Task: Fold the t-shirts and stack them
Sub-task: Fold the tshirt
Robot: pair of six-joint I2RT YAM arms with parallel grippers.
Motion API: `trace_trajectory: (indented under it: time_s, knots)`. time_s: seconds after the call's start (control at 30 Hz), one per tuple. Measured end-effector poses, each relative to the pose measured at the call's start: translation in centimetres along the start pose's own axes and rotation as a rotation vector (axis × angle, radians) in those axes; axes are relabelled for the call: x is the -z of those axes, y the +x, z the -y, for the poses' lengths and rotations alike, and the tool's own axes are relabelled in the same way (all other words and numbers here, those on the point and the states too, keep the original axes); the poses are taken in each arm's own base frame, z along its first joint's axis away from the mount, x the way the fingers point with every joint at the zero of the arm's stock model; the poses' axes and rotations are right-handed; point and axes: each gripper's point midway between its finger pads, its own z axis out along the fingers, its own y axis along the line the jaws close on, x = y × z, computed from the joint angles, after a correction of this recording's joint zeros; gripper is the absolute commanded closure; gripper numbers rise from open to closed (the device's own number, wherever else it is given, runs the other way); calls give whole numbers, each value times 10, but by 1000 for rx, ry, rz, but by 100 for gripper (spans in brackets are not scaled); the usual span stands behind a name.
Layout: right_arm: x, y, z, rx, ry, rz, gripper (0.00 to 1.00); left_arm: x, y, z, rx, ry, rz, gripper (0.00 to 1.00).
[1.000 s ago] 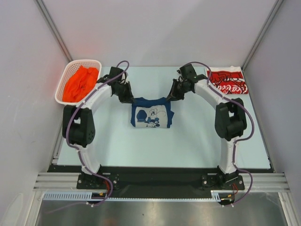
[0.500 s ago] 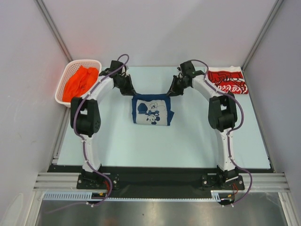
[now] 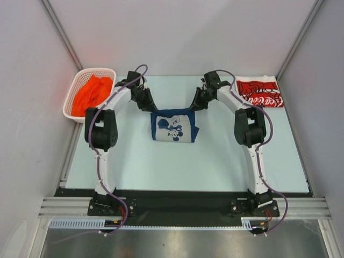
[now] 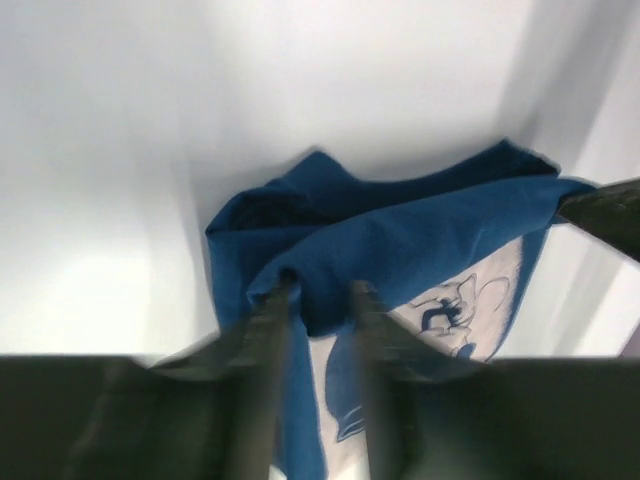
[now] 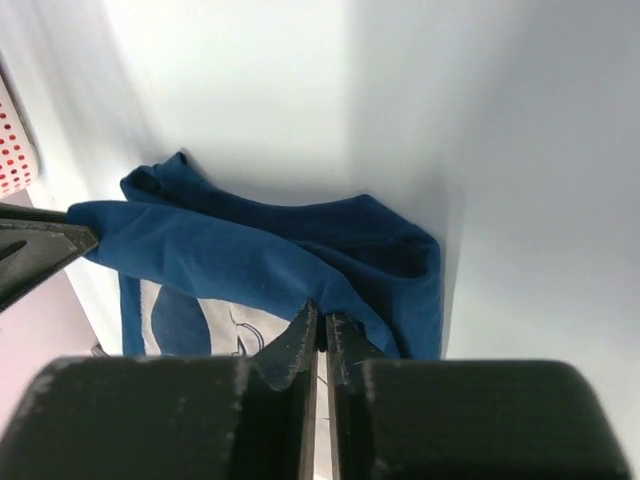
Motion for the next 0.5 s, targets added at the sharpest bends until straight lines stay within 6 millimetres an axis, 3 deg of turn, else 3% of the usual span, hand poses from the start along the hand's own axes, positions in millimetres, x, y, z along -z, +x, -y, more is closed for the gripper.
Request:
trace_trajectory:
  time_s: [0.03,0.13,0.23,0.37,0.5]
  knots:
    - [-1,0,0,-5,0,-1,67,0,-2,0,-6,-1,3,52]
    - [0,-2,0,-7,10,0,49,0,-5,-4,-10,-19,16,36]
    - [5,-4,2,11,35,7,39,7,-8,-9,-26,-54,42,32]
    - [21,4,10,42,103,4,37,45,8,-6,-42,-57,78,29]
    - [53,29,11,71,134,-11,37,93,31,16,-86,50,146,28]
